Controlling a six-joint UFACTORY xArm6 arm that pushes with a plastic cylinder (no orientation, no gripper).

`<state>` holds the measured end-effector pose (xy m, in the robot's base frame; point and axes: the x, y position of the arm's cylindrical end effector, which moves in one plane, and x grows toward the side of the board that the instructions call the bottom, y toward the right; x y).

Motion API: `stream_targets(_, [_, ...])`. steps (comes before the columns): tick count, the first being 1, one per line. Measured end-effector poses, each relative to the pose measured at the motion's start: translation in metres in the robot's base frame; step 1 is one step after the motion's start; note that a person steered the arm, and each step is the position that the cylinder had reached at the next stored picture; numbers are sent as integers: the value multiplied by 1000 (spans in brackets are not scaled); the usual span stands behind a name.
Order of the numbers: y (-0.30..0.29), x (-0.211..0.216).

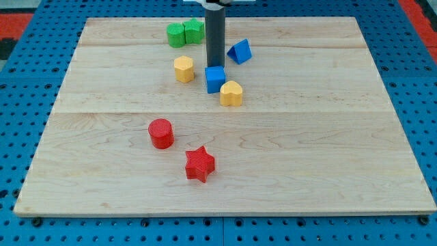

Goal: Move the blue triangle to the blue cube

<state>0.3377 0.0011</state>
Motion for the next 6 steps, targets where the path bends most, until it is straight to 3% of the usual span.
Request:
stream_targets(1, [81,-7])
stream_targets(2, [129,-55])
stream_targets(3, [74,-80])
stream_targets(4, [40,-23])
stream_targets(6, [55,-9])
